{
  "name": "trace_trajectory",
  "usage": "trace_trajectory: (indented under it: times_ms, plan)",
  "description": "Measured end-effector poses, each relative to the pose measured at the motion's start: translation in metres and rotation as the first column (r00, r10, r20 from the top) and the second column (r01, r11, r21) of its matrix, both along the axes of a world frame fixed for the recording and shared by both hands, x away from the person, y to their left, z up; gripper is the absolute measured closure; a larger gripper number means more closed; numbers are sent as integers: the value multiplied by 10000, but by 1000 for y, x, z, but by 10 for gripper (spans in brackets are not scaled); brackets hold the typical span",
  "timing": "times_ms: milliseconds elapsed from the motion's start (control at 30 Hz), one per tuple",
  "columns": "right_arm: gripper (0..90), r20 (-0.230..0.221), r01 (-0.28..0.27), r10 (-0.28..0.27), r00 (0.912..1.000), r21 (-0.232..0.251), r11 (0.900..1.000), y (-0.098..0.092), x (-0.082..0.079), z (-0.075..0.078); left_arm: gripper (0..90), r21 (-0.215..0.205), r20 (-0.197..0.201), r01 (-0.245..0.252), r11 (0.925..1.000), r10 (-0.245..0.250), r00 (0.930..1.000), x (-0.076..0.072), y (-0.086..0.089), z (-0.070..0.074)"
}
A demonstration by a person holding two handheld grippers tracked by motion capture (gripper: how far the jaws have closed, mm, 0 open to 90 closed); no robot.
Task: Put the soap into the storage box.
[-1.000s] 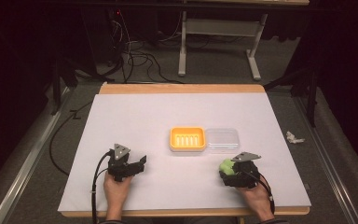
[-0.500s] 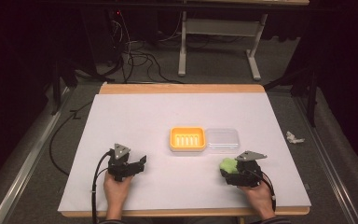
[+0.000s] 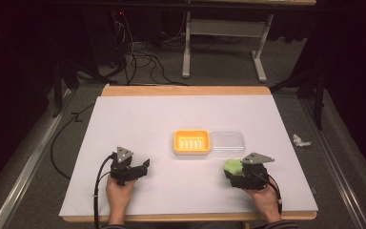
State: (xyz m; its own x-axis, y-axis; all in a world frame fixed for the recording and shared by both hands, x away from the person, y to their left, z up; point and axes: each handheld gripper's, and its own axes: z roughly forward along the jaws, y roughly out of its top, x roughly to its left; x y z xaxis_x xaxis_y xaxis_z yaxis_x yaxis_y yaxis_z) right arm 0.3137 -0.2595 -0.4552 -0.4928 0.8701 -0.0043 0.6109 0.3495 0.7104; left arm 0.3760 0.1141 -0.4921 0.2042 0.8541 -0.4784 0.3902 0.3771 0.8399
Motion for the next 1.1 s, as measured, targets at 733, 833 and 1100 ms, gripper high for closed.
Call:
trace_trajectory:
  times_ms: [733,833,1100]
  plan:
    - [273,378,-697,670,9970,766,9946,0,8,24,229,-9,-32,-41,10000,41,10000,0,0,0]
    - [272,387,-748,724,9966,649,9951,1,9,26,230,14,-41,-18,10000,18,10000,0,0,0]
    - [273,672,-1014,975,9930,571,9932,9,14,35,230,-36,-84,-49,10000,48,10000,1,0,0]
